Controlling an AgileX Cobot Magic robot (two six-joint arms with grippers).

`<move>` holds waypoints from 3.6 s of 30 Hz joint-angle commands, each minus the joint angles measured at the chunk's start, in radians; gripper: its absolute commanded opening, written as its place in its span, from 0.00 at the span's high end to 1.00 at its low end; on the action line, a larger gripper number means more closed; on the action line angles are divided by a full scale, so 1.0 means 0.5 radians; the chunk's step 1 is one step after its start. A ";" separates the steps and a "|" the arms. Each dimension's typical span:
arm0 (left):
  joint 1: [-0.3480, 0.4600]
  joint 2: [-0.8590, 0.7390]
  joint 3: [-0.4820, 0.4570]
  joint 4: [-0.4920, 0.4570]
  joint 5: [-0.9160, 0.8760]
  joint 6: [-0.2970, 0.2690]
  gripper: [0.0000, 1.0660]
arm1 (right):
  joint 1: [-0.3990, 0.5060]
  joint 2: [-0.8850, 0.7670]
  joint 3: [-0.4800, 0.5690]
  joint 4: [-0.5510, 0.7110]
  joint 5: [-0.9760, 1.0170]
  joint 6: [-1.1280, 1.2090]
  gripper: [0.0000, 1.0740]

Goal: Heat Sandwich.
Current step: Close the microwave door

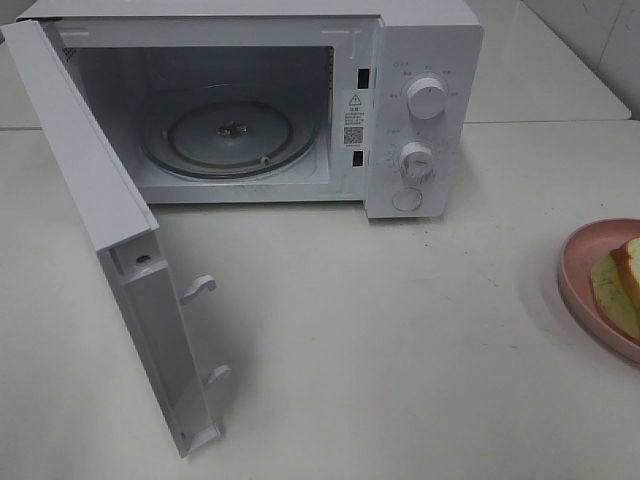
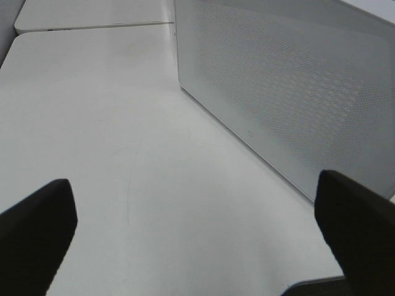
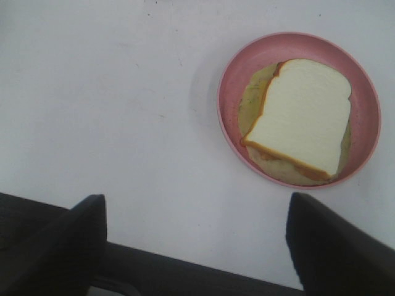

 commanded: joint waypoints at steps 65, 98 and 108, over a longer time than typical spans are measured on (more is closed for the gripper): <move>0.006 -0.054 0.006 -0.002 -0.024 -0.012 0.03 | -0.728 -1.218 0.574 0.326 -0.234 -0.194 0.29; 0.006 0.306 -0.094 -0.100 -0.278 -0.012 0.14 | -0.728 -1.218 0.574 0.326 -0.234 -0.194 0.29; 0.006 0.610 -0.072 -0.100 -0.606 -0.006 0.60 | -0.728 -1.218 0.574 0.326 -0.234 -0.194 0.29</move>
